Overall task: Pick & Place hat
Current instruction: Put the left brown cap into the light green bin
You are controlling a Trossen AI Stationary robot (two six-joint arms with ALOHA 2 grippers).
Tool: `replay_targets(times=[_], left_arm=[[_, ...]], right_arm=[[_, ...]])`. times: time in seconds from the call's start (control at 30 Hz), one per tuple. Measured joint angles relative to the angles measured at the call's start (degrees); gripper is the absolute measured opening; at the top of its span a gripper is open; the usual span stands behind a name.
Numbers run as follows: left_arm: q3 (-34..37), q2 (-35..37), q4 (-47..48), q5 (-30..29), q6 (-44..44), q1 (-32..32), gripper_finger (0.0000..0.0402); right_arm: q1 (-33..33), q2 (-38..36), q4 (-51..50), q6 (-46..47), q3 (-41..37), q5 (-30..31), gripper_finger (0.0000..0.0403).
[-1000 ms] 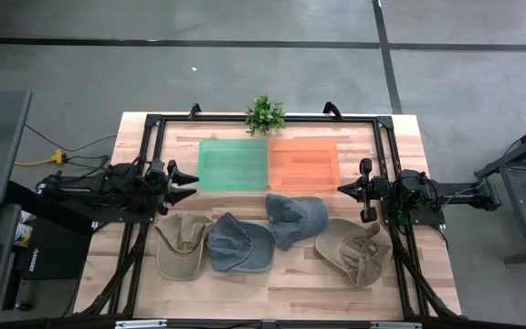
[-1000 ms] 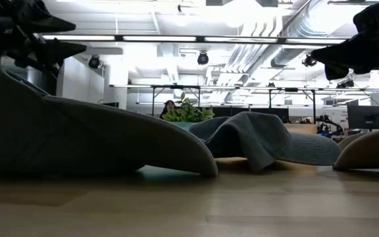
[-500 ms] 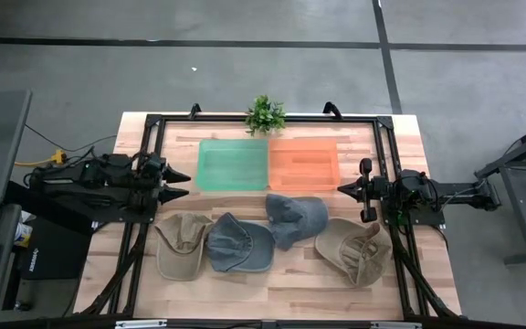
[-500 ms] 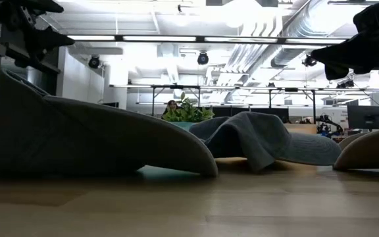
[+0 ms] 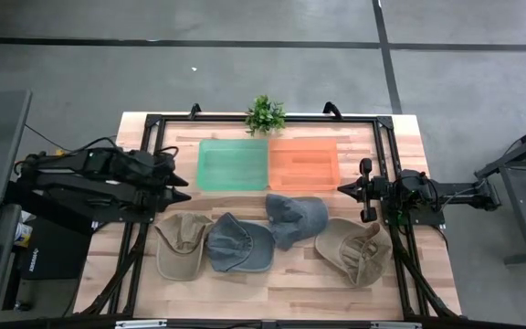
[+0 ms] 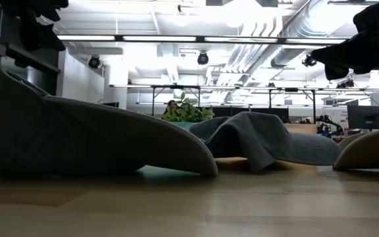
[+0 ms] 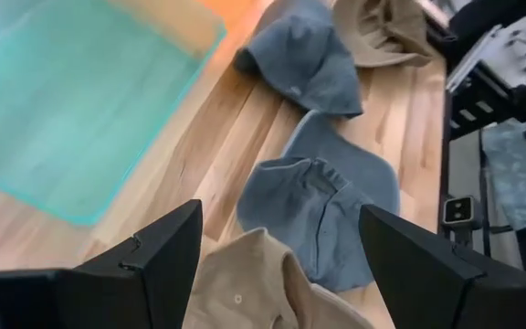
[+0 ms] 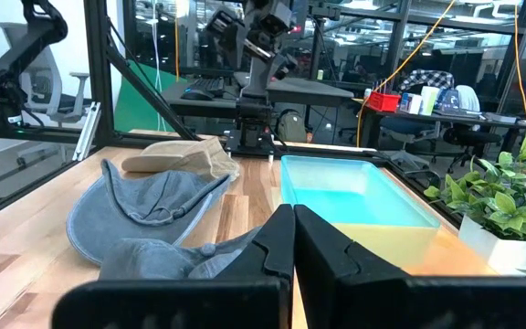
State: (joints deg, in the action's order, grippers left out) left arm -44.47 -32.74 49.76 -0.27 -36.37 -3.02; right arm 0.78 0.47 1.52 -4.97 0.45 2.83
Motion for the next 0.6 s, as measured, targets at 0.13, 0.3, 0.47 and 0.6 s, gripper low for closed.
replay_targets(times=[0.13, 0.3, 0.47, 0.6], left_arm=[[0.0, -2.7, 0.1, 0.2, -4.2, 0.0, 0.0276], [0.0, -6.0, 0.3, 0.2, -11.2, 0.0, 0.0276], [0.0, -9.6, 4.0, 2.2, -13.2, 0.0, 0.0276], [0.0, -13.4, 5.3, 3.2, -12.8, 0.0, 0.0275]], right_arm=[[0.0, 0.0, 0.0, 0.0, 0.0, 0.0, 0.0001], [0.0, 0.0, 0.0, 0.0, 0.0, 0.0, 0.0001], [0.0, 0.0, 0.0, 0.0, 0.0, 0.0, 0.0001], [0.0, 0.0, 0.0, 0.0, 0.0, 0.0, 0.0001]])
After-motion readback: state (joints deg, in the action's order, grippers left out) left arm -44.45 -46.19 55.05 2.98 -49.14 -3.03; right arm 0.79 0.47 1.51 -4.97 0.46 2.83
